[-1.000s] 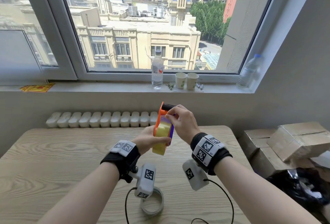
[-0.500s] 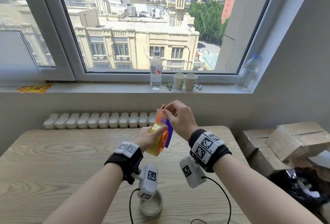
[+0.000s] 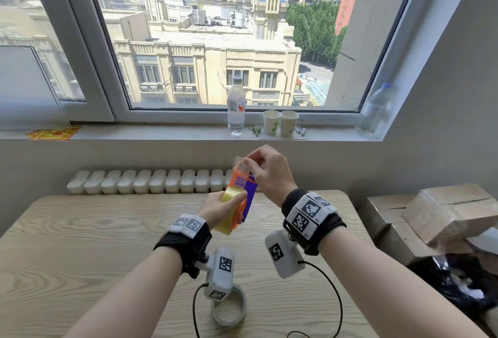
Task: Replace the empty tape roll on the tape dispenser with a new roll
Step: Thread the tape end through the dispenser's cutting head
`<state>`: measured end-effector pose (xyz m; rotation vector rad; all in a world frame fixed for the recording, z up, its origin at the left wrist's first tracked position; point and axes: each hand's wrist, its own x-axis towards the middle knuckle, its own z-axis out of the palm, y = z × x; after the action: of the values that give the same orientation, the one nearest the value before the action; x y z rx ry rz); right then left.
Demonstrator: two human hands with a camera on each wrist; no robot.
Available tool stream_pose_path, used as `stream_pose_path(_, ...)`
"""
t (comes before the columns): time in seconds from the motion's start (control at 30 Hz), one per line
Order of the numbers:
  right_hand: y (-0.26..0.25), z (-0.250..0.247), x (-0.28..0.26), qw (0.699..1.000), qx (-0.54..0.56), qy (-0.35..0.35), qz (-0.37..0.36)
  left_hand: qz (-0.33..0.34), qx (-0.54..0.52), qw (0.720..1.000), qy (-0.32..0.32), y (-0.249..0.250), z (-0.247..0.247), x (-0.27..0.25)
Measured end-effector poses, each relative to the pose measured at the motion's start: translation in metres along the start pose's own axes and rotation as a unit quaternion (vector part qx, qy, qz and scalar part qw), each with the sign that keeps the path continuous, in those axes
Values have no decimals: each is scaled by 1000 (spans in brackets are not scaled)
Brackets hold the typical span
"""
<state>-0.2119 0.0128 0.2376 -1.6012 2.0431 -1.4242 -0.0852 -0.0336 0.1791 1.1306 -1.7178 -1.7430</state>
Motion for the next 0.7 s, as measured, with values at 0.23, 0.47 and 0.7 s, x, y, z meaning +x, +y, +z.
stream_pose_path(0.23,15,-10,16,997,-30,11,70,10,-20,999,-25,-10,-3,-4)
stream_pose_path(0.47,32,-13,20,993,-55,12,102,15,-13,999,-29,-13,-3,-4)
stream_pose_path(0.7,37,-10,21,992,-62,6,110,16,-10,998,-56,-15,-4,-4)
